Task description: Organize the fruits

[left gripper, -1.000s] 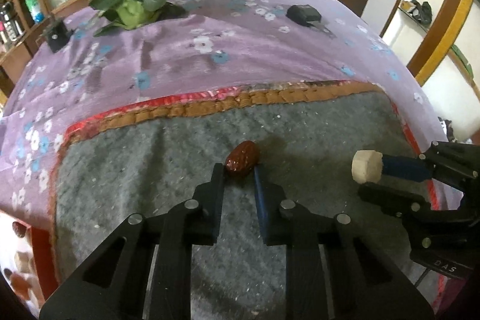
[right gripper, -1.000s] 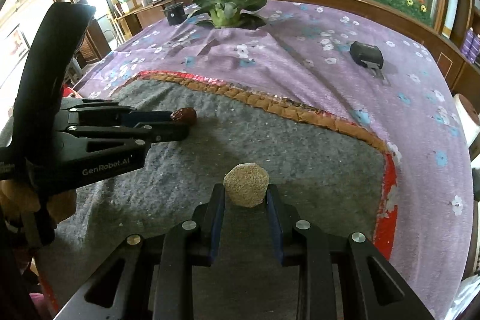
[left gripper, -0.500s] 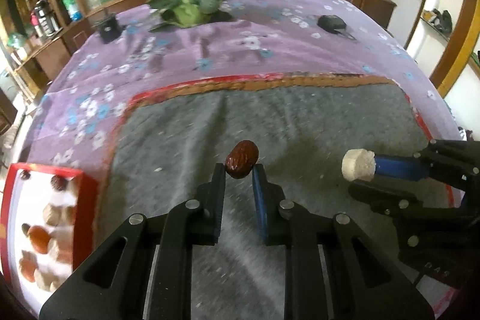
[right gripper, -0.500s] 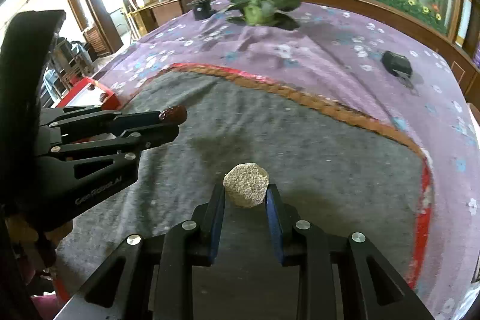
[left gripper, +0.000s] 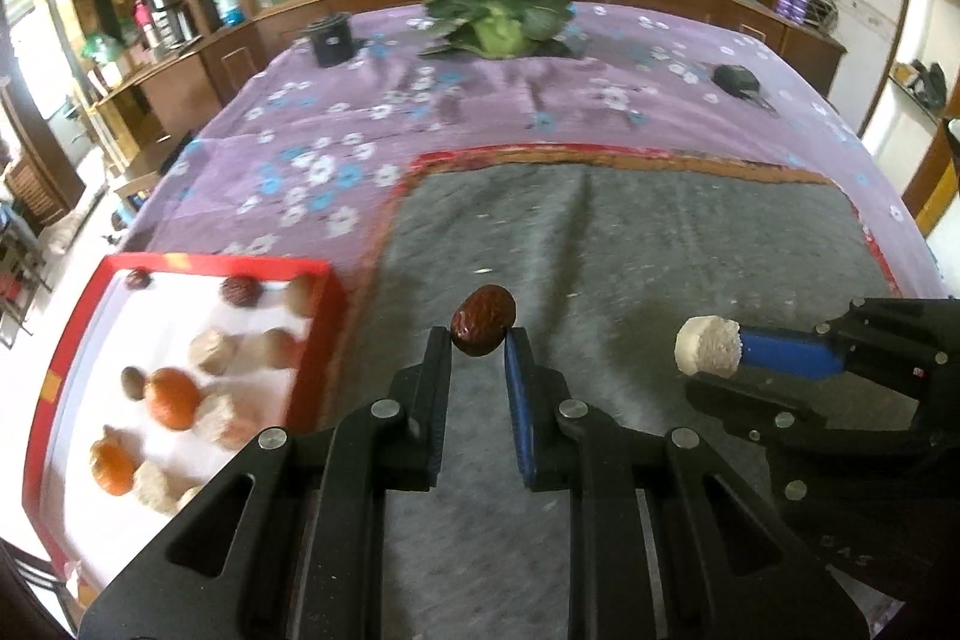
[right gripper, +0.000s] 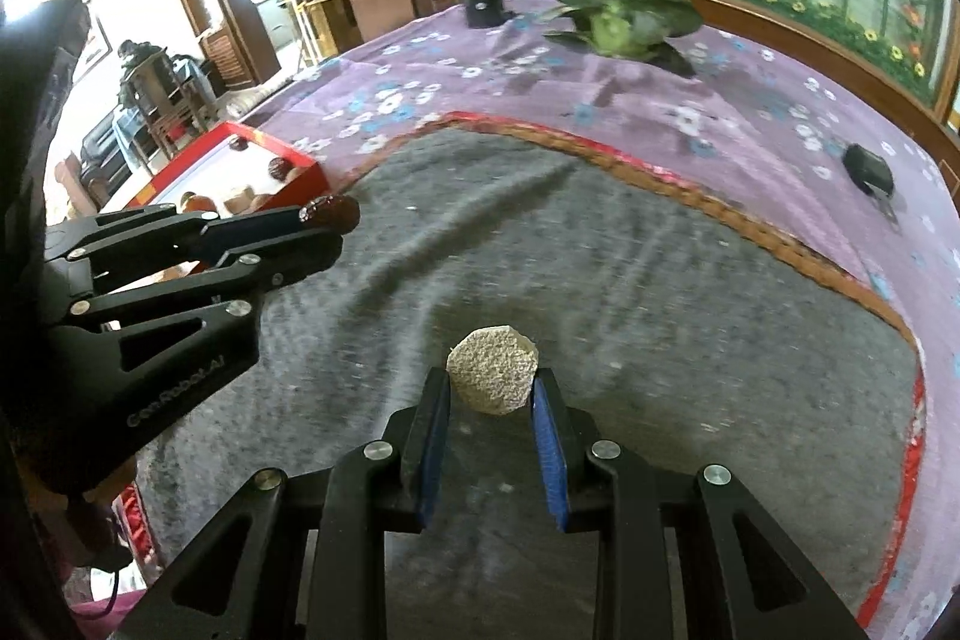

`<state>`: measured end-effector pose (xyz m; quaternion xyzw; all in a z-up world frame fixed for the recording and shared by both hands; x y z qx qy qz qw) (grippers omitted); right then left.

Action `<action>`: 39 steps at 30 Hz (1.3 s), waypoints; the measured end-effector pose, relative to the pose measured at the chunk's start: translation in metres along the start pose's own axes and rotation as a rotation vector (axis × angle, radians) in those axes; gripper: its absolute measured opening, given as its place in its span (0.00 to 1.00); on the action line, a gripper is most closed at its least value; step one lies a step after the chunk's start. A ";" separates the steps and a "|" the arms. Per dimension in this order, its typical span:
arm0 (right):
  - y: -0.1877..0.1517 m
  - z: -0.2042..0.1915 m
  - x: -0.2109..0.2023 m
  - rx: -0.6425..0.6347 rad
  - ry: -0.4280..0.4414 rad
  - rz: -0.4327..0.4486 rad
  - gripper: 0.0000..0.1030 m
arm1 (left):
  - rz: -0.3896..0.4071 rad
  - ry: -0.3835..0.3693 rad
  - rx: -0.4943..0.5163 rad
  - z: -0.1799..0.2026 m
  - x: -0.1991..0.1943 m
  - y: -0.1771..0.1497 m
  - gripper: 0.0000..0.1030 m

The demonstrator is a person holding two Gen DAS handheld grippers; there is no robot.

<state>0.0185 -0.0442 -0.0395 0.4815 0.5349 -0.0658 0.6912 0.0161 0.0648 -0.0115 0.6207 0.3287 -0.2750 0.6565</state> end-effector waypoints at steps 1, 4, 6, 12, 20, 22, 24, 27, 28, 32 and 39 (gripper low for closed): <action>0.002 -0.004 0.001 -0.007 0.003 -0.001 0.26 | 0.003 0.006 -0.005 -0.005 -0.002 -0.001 0.17; 0.008 -0.019 0.003 -0.034 0.016 -0.002 0.26 | 0.016 0.026 -0.030 -0.022 -0.010 -0.001 0.14; 0.013 -0.029 0.004 -0.055 0.019 -0.002 0.26 | 0.025 0.037 -0.043 -0.031 -0.014 -0.001 0.14; 0.025 -0.053 0.006 -0.101 0.038 0.000 0.26 | 0.049 0.057 -0.082 -0.056 -0.027 -0.003 0.14; 0.033 -0.068 0.010 -0.130 0.038 -0.005 0.26 | 0.023 0.014 -0.155 -0.087 -0.031 -0.008 0.14; 0.031 -0.064 0.008 -0.114 0.049 -0.004 0.26 | 0.015 -0.003 -0.160 -0.089 -0.030 -0.010 0.14; 0.028 -0.059 0.008 -0.095 0.058 -0.006 0.26 | 0.007 -0.013 -0.164 -0.090 -0.029 -0.011 0.14; 0.025 -0.056 0.011 -0.092 0.051 -0.018 0.26 | -0.006 -0.028 -0.166 -0.086 -0.026 -0.012 0.14; 0.024 -0.056 0.013 -0.095 0.050 -0.025 0.26 | -0.007 -0.033 -0.165 -0.084 -0.025 -0.012 0.14; 0.021 -0.055 0.018 -0.093 0.053 -0.046 0.31 | -0.043 -0.087 -0.117 -0.064 -0.019 -0.015 0.14; 0.007 -0.047 0.012 -0.090 0.068 -0.045 0.41 | -0.080 -0.117 -0.076 -0.043 -0.006 -0.017 0.14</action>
Point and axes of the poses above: each gripper's, at about its wrist camera, not at the fingertips, and x roughly the way its jaws point, z to its right, y to its top, the point moved 7 cm from there along x, roughly the way its jaws point, and after that the axes turned 9 degrees about -x, right-handed, at the moved point
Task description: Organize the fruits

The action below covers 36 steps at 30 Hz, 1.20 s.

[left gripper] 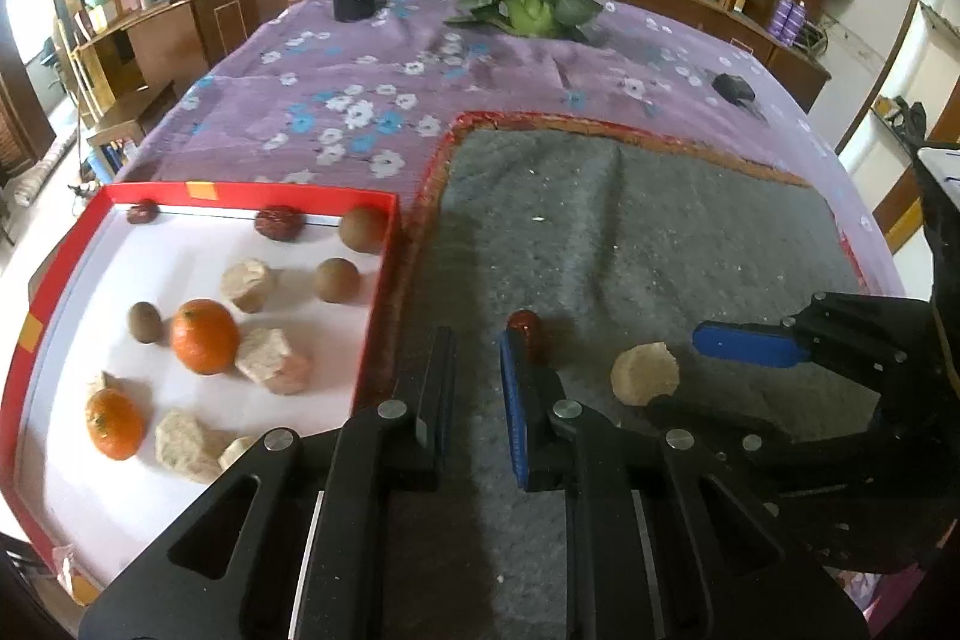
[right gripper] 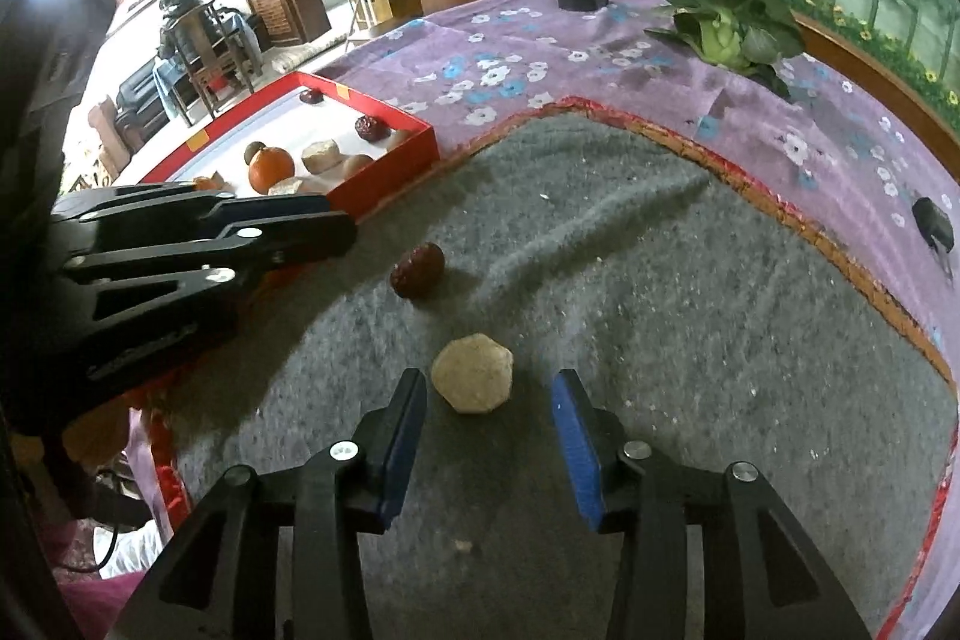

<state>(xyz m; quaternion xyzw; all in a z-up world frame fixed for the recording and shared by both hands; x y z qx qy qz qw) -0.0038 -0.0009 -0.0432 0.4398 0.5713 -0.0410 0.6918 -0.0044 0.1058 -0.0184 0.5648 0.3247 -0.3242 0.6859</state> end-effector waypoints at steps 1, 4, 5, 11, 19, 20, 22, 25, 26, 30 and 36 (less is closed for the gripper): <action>-0.001 0.002 0.002 0.005 -0.001 -0.002 0.41 | -0.004 0.000 0.001 0.001 0.002 0.000 0.14; 0.001 0.000 0.008 0.001 0.015 -0.002 0.41 | -0.027 -0.006 0.011 0.006 0.011 0.001 0.14; 0.002 -0.003 0.010 -0.012 0.016 -0.002 0.41 | -0.030 -0.009 0.016 0.008 0.012 0.001 0.14; 0.002 -0.014 0.021 -0.061 0.015 -0.019 0.41 | -0.058 -0.033 0.038 0.018 0.022 0.003 0.18; -0.001 -0.010 0.018 -0.071 0.011 -0.022 0.36 | -0.091 -0.037 0.076 0.026 0.032 -0.003 0.24; -0.002 -0.009 0.018 -0.071 0.011 -0.024 0.34 | -0.092 -0.027 0.077 0.025 0.034 -0.003 0.24; -0.002 -0.009 0.016 -0.072 0.014 -0.025 0.31 | -0.107 -0.032 0.072 0.024 0.038 -0.004 0.24; -0.003 -0.009 0.013 -0.073 0.013 -0.024 0.29 | -0.097 -0.033 0.088 0.025 0.037 -0.005 0.20; -0.003 -0.008 0.012 -0.073 0.013 -0.025 0.28 | -0.096 -0.033 0.091 0.024 0.037 -0.006 0.16; -0.002 -0.008 0.009 -0.067 0.008 -0.021 0.28 | -0.086 -0.036 0.058 0.016 0.031 -0.004 0.16; 0.010 -0.014 0.002 -0.067 0.016 0.003 0.28 | -0.016 -0.006 0.035 0.001 0.003 0.004 0.16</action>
Point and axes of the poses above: each gripper's, at about its wrist camera, not at the fingertips, and x roughly the way its jaws point, z to its right, y to its top, the point moved 7 cm from there along x, roughly the way its jaws point, and after that the axes turned 9 degrees about -x, right-handed, at the moved point
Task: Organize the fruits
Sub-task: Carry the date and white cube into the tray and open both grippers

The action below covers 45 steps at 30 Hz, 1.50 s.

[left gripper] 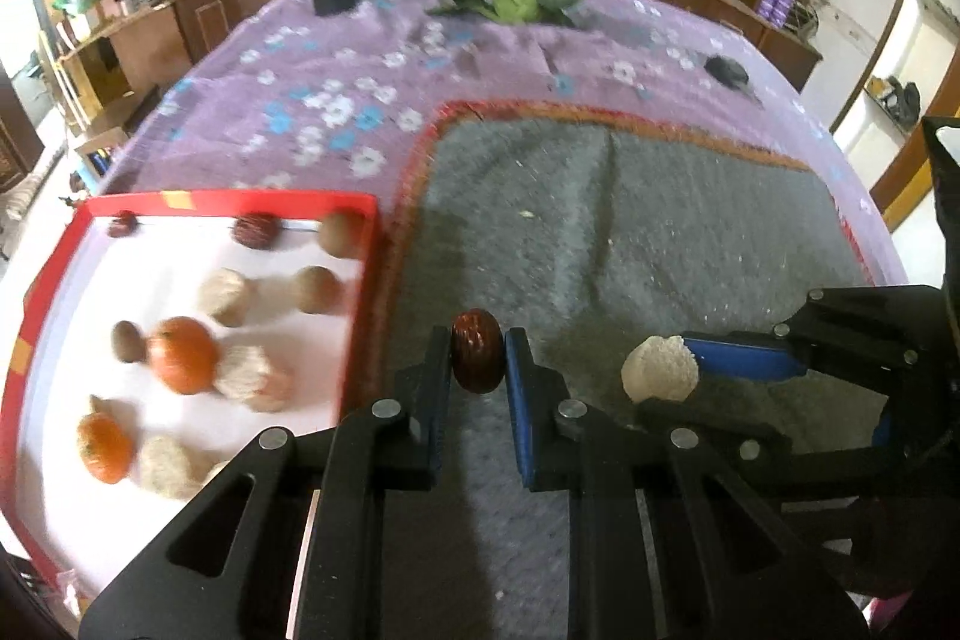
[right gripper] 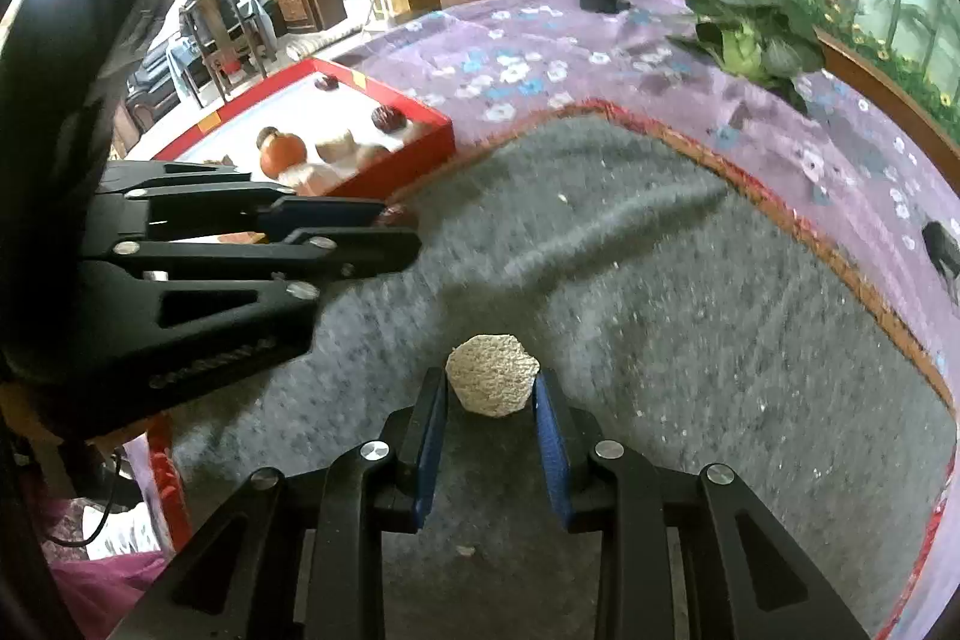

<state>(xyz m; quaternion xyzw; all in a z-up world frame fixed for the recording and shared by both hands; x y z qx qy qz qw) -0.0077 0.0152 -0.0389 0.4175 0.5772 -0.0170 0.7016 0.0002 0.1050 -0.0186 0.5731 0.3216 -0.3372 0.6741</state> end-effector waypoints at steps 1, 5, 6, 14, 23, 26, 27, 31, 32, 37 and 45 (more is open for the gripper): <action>0.003 -0.002 -0.001 -0.003 0.005 0.006 0.28 | 0.012 0.010 -0.006 -0.003 -0.004 0.001 0.16; 0.020 -0.016 -0.004 -0.030 0.021 0.031 0.28 | 0.061 0.060 -0.033 -0.023 -0.022 0.005 0.16; 0.024 -0.019 -0.004 -0.035 0.025 0.036 0.28 | 0.069 0.072 -0.042 -0.028 -0.025 0.005 0.16; 0.057 -0.046 0.003 -0.085 0.071 0.060 0.26 | 0.119 0.172 -0.123 -0.076 -0.045 0.005 0.16; 0.091 -0.082 0.015 -0.158 0.108 0.070 0.26 | 0.136 0.242 -0.202 -0.124 -0.058 -0.004 0.16; 0.099 -0.092 0.023 -0.175 0.123 0.065 0.26 | 0.132 0.263 -0.236 -0.142 -0.060 -0.009 0.16; 0.102 -0.095 0.027 -0.180 0.127 0.063 0.26 | 0.130 0.266 -0.244 -0.145 -0.060 -0.010 0.16; 0.112 -0.105 0.039 -0.200 0.138 0.049 0.26 | 0.128 0.285 -0.271 -0.159 -0.060 -0.015 0.17; 0.114 -0.107 0.042 -0.202 0.139 0.046 0.26 | 0.129 0.290 -0.276 -0.161 -0.060 -0.015 0.17; 0.115 -0.104 0.043 -0.210 0.139 0.040 0.26 | 0.132 0.295 -0.289 -0.166 -0.056 -0.015 0.16; 0.066 -0.033 -0.008 -0.124 0.069 0.068 0.45 | 0.148 0.284 -0.281 -0.165 -0.053 -0.012 0.17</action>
Point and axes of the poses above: each gripper's, at about its wrist camera, not at the fingertips, and x roughly the way its jaws point, z to its right, y to its top, the point moved 7 cm from there along x, roughly the way its jaws point, and after that the axes turned 9 degrees about -x, right-handed, at the moved point
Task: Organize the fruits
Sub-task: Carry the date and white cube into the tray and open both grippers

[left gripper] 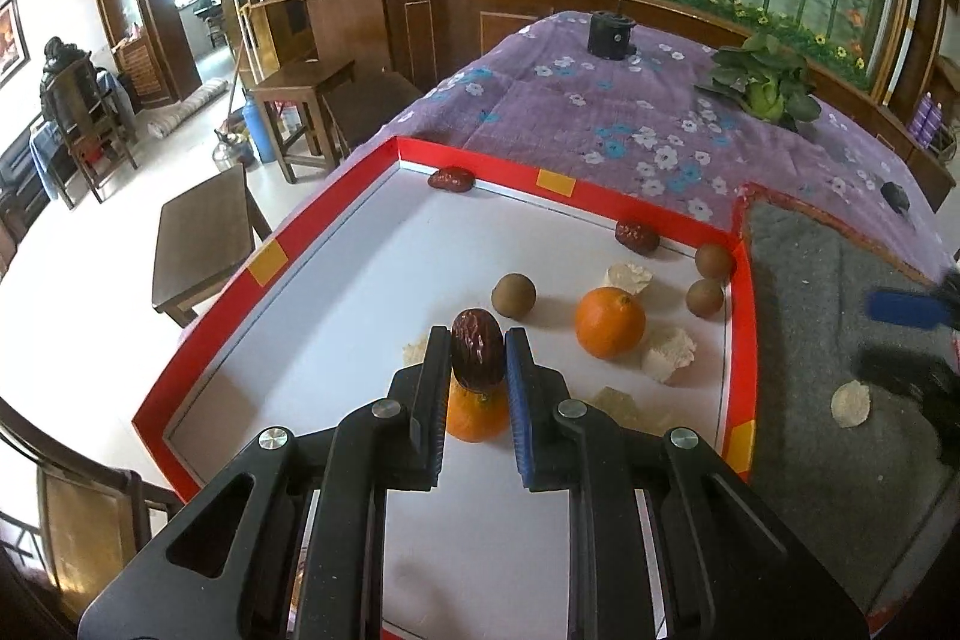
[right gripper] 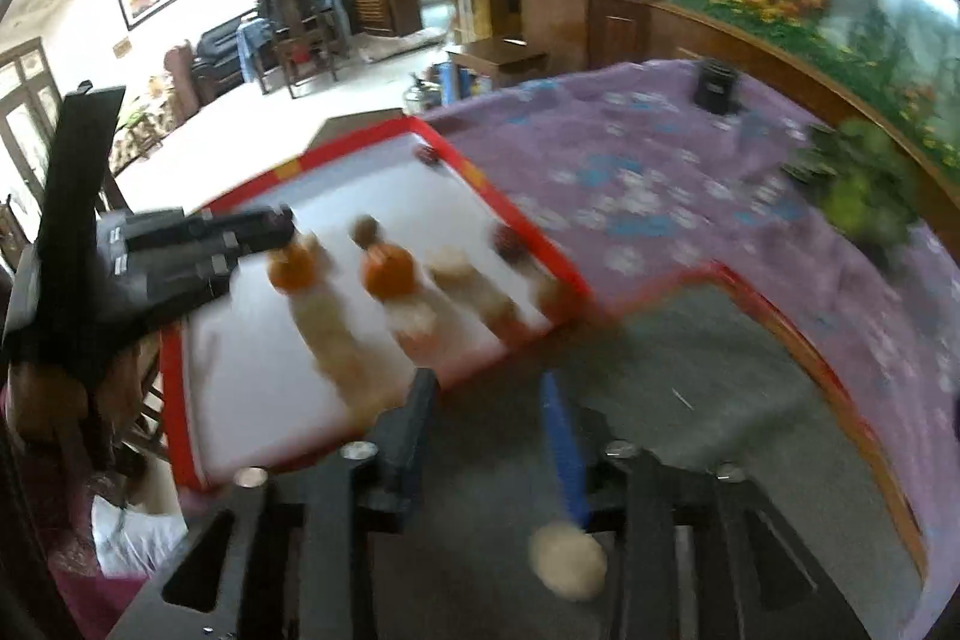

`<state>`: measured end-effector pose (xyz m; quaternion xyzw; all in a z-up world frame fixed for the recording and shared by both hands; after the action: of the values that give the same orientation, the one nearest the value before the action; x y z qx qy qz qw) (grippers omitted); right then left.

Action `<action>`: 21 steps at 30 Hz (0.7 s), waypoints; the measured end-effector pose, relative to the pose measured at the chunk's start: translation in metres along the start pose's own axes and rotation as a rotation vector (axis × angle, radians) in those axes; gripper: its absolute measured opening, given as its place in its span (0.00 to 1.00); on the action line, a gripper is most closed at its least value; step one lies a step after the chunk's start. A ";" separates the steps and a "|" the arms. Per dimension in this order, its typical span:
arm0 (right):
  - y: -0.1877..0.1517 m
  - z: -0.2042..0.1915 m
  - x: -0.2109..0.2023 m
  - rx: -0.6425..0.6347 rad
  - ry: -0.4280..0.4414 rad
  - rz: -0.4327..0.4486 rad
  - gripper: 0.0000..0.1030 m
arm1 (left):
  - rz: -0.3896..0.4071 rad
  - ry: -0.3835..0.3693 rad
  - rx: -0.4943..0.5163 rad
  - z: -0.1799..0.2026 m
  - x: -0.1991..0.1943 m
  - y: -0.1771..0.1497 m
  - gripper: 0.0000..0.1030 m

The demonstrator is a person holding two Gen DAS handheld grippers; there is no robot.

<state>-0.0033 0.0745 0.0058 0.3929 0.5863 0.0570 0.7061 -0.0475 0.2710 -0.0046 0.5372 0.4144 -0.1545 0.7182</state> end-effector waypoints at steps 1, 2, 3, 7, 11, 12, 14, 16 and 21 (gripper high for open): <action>-0.010 0.004 -0.004 0.026 0.013 0.002 0.47 | -0.003 -0.002 -0.005 0.000 0.001 0.000 0.17; -0.022 0.006 -0.006 0.053 0.022 -0.011 0.48 | -0.004 -0.001 -0.004 0.001 0.002 0.000 0.17; -0.033 0.009 -0.006 0.070 0.015 -0.027 0.48 | -0.004 0.002 -0.003 0.002 0.003 0.000 0.17; -0.063 0.017 0.007 0.092 -0.039 -0.075 0.48 | -0.009 0.009 0.000 0.003 0.002 -0.002 0.17; -0.060 0.009 0.022 0.063 -0.039 -0.076 0.46 | -0.010 0.019 0.007 0.005 0.000 -0.002 0.17; -0.061 0.010 0.026 0.052 -0.058 -0.091 0.41 | -0.010 0.020 0.007 0.005 0.000 -0.002 0.17; -0.063 0.010 0.033 0.043 -0.081 -0.127 0.29 | -0.012 0.020 0.002 0.004 -0.001 -0.002 0.17; -0.062 0.011 0.030 0.037 -0.077 -0.138 0.29 | -0.010 0.022 -0.001 0.003 -0.002 -0.002 0.17; -0.029 0.006 0.016 0.041 -0.021 -0.055 0.29 | -0.002 0.020 -0.015 -0.001 -0.004 0.001 0.17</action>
<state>-0.0046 0.0605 -0.0250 0.3916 0.5905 0.0210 0.7054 -0.0498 0.2715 -0.0011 0.5330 0.4233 -0.1469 0.7178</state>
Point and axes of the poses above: each gripper's, at about its wrist camera, not at the fingertips, and x roughly the way its jaws point, z to its right, y to its top, the point moved 7 cm from there along x, roughly the way its jaws point, and after that the axes turned 9 degrees about -x, right-handed, at the moved point
